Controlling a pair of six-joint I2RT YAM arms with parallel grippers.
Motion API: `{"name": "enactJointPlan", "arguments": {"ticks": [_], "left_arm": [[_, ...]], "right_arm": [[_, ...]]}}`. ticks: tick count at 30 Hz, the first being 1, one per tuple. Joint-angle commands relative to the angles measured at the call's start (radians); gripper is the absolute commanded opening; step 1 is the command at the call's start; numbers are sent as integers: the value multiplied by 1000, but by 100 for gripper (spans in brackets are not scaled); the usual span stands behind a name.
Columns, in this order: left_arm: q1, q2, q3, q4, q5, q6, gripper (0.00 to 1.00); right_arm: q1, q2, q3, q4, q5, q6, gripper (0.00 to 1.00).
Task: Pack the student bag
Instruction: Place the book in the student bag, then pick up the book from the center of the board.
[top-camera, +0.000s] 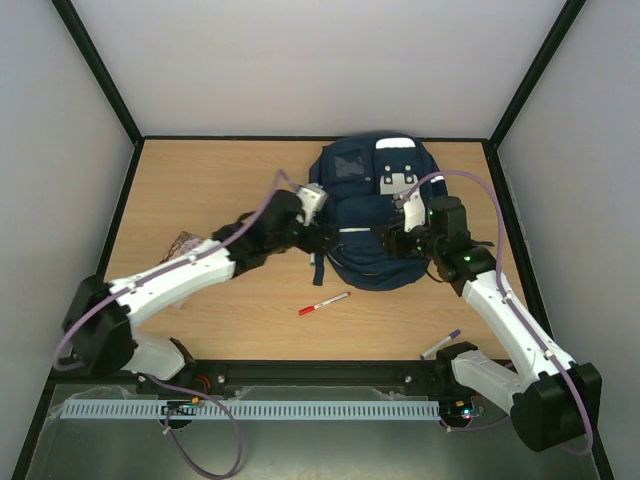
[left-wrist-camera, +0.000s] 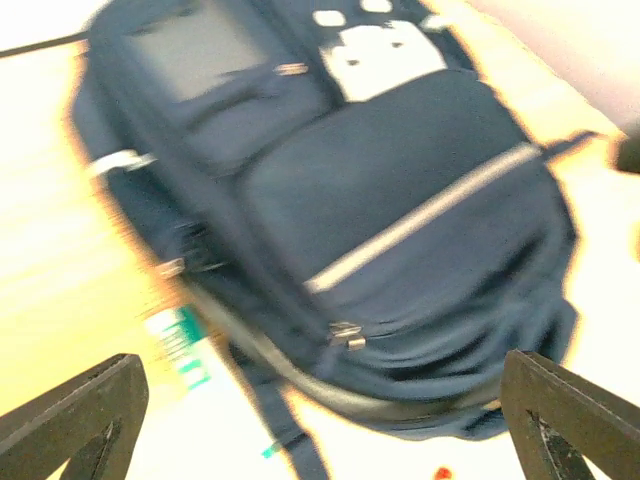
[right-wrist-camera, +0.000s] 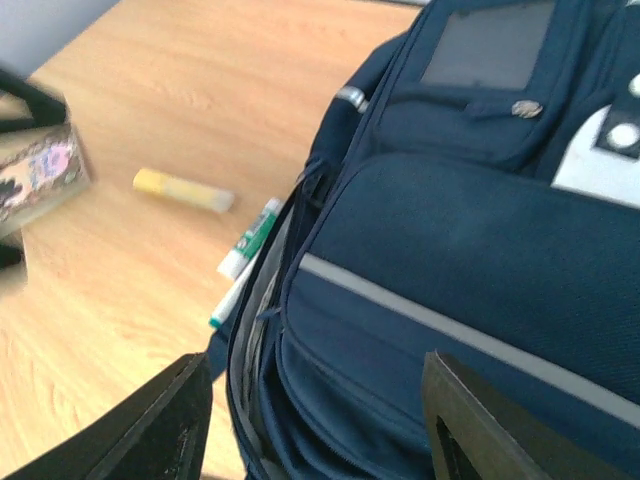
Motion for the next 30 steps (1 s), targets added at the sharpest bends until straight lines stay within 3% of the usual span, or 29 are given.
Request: {"name": "enactJointPlan", "arguments": {"ticks": [1, 4, 6, 10, 12, 19, 30], "left_arm": [[189, -121, -146, -86, -80, -104, 99], [437, -174, -211, -161, -43, -183, 99], [583, -195, -248, -209, -93, -265, 100], [880, -171, -316, -219, 111, -306, 99], [968, -143, -334, -233, 122, -316, 99], [1037, -68, -367, -168, 1, -310, 99], [1088, -7, -382, -146, -57, -310, 99]], "right_arm": [[-3, 7, -52, 81, -119, -46, 60], [-3, 13, -59, 69, -146, -81, 64], [-5, 11, -61, 64, -153, -91, 65], [-4, 1, -66, 61, -167, -110, 67], [-5, 0, -65, 55, -175, -114, 68], [-5, -18, -66, 41, -197, -136, 69], [-5, -16, -62, 27, -215, -148, 71]]}}
